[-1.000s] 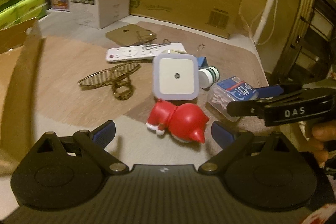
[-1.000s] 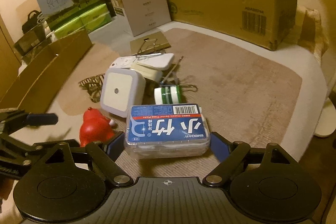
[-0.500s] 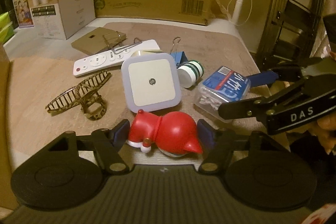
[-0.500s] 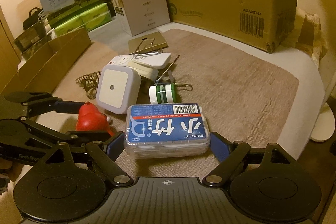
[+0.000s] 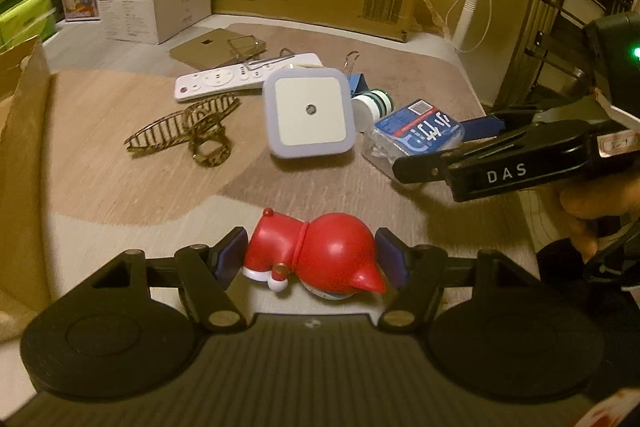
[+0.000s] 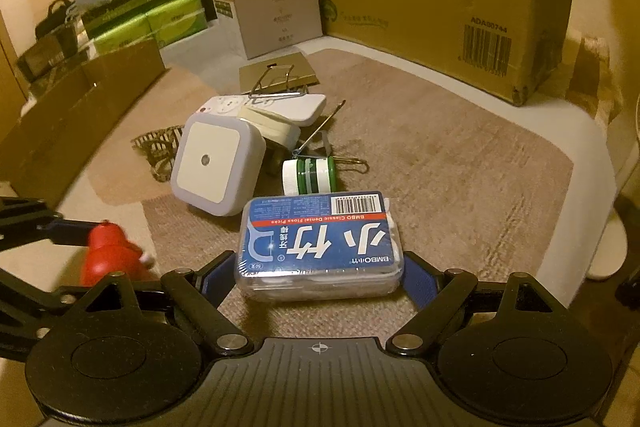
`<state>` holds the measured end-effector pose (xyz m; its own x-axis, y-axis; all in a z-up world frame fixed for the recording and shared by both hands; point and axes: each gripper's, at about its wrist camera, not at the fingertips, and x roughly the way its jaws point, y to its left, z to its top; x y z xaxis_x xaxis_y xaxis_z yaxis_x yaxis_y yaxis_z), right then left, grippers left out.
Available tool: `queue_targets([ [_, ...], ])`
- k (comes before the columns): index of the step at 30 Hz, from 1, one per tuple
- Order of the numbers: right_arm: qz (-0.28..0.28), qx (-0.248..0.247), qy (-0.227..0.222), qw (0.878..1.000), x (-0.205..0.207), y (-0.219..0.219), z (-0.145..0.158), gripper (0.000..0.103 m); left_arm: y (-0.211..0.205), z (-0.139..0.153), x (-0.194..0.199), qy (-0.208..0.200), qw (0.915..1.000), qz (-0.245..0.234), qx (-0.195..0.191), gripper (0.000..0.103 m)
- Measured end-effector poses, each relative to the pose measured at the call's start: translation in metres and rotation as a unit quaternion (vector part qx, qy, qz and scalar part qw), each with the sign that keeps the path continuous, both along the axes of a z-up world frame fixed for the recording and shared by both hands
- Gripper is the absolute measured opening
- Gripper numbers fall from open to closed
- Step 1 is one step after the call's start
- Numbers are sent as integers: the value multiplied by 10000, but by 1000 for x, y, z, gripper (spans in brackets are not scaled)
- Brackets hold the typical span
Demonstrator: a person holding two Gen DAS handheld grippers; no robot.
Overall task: Organize rigid objects
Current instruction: 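Carry the red figurine with the left gripper while the right carries the toothpick box to the tray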
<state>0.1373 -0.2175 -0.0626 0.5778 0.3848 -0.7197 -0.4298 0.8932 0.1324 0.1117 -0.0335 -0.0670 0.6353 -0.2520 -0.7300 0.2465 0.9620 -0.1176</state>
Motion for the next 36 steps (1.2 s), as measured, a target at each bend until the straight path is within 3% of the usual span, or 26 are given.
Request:
queue_targets([
  [15,-200,241,-107,9995,-50,14,30,85,26,27,-43,-109,9989,437,-109,66],
  [26,193,429,-304,9984,-74,52,61,85,74,67,-78,-448,9933,1060,-113,66],
  [36,912,499,-609,9927,-81,122,86,85,140,97,-101,-702,9823,1737,-6,67],
])
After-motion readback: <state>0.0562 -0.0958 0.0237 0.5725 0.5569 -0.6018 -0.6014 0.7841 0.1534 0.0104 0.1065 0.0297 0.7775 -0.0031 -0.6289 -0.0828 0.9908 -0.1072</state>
